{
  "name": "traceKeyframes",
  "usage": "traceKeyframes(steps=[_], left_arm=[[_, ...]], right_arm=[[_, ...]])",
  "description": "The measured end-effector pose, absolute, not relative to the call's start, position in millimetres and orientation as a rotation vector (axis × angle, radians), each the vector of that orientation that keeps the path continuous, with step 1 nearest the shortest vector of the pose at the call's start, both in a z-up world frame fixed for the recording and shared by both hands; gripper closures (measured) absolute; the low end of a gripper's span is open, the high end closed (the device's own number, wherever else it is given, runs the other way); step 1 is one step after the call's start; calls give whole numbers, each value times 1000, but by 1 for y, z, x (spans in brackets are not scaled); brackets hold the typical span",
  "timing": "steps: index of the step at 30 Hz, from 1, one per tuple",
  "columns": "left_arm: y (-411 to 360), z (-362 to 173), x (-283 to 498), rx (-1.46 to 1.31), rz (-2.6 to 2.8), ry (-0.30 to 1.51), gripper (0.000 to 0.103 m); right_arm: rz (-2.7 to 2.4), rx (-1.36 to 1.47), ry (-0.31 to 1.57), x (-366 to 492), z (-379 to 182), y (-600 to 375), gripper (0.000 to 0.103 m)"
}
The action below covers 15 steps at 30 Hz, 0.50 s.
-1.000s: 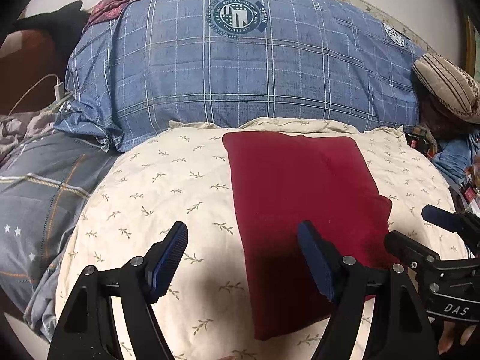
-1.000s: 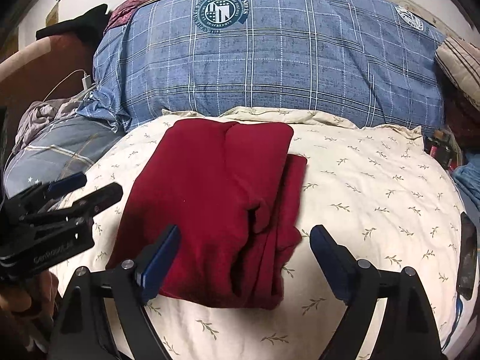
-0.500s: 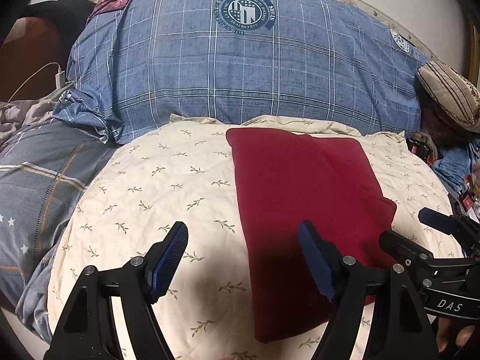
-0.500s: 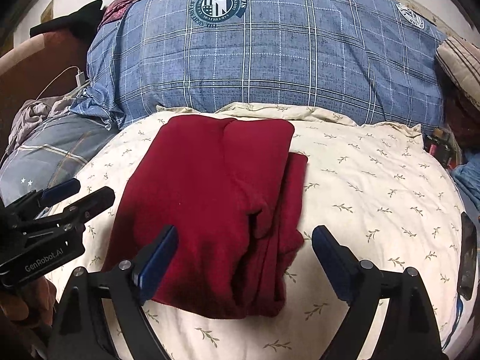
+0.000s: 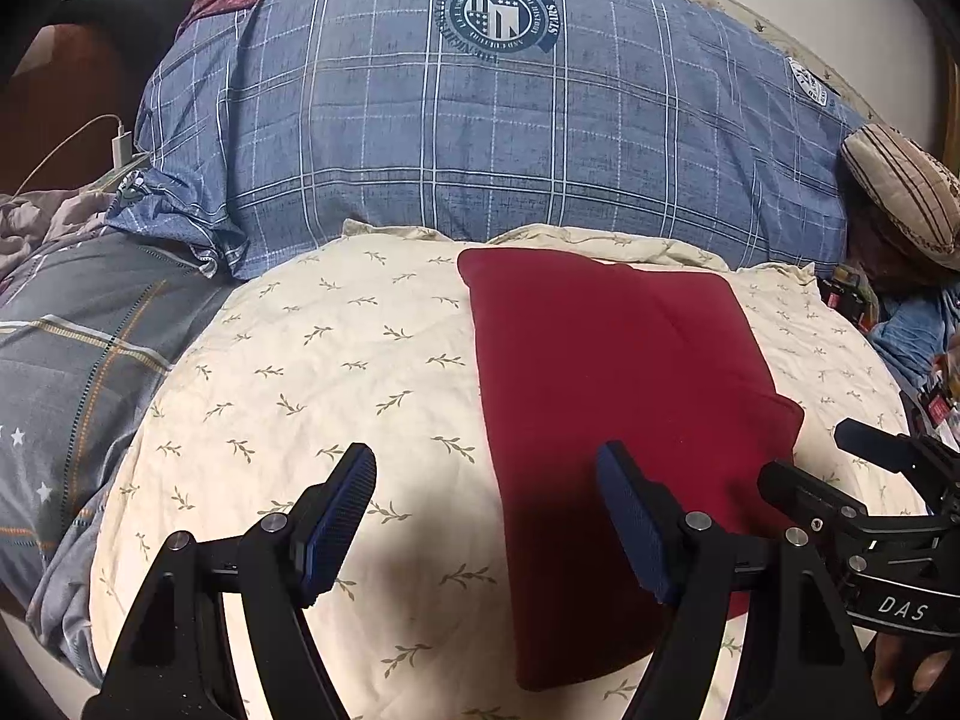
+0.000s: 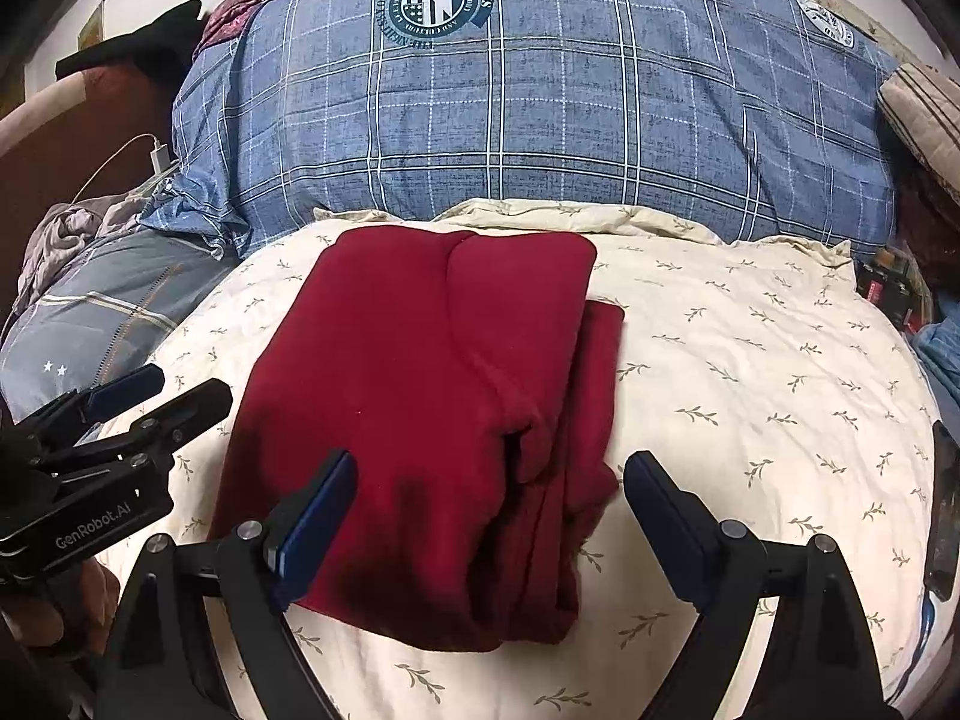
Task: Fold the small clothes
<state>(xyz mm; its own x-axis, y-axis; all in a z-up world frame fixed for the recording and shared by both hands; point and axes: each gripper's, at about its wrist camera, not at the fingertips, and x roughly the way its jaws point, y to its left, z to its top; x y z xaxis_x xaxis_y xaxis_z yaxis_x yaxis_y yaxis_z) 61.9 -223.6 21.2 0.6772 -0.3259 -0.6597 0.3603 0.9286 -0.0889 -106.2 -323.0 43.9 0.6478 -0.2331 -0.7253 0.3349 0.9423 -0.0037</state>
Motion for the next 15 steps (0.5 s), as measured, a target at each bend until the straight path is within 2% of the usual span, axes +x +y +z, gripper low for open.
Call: traceKeyframes(steps=[15], left_arm=[[-224,17,63,52,-381,733,28]], right_arm=[[-324,150,815,-105,40,-325,11]])
